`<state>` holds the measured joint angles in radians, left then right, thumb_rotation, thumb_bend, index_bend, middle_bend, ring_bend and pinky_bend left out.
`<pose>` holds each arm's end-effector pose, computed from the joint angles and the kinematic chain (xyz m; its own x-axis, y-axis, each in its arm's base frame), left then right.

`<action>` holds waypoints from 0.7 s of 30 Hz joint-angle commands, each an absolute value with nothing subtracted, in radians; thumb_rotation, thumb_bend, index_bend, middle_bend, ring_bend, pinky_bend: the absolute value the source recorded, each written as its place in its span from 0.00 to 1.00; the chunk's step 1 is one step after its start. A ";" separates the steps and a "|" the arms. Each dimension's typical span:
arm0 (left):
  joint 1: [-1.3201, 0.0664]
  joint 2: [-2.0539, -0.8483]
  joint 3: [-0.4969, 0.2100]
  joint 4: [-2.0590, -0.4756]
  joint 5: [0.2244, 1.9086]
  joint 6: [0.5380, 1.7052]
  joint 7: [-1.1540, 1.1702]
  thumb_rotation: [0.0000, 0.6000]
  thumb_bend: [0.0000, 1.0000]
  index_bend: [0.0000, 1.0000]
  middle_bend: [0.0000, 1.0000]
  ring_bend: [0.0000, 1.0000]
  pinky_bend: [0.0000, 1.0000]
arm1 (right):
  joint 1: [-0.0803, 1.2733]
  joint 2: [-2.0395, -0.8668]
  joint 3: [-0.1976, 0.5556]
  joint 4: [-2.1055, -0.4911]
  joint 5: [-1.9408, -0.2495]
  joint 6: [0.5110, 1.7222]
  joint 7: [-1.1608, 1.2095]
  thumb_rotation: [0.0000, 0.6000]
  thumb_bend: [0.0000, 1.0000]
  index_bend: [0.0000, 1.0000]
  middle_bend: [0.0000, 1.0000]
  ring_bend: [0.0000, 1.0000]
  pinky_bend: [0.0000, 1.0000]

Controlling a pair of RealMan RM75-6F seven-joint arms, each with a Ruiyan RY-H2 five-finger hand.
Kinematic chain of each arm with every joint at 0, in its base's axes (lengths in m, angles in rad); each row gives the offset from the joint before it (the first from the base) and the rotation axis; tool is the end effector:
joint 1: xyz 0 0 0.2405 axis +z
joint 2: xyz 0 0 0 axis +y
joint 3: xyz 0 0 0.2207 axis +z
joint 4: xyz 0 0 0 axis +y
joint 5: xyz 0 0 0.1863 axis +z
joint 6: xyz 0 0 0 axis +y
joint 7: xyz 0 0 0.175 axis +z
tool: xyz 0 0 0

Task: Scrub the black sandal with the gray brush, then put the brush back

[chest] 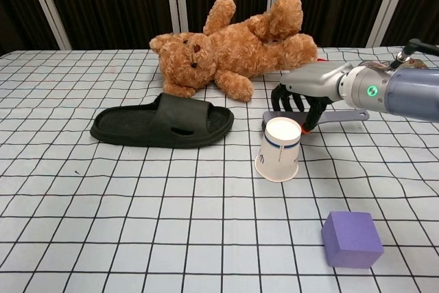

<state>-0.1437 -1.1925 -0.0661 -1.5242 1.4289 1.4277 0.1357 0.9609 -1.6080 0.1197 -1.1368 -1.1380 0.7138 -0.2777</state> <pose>-0.2805 0.2275 0.1506 0.5194 0.0201 0.8543 0.8543 0.0104 -0.5197 -0.1116 -0.3960 -0.0286 0.6803 -0.2456 0.6906 -0.6974 -0.5068 0.5068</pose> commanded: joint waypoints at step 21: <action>-0.178 -1.207 -0.015 -1.524 1.516 1.372 0.114 1.00 0.15 0.00 0.00 0.00 0.00 | 0.924 -1.562 0.145 -1.293 -1.356 0.912 -0.203 1.00 0.61 0.76 0.64 0.57 0.57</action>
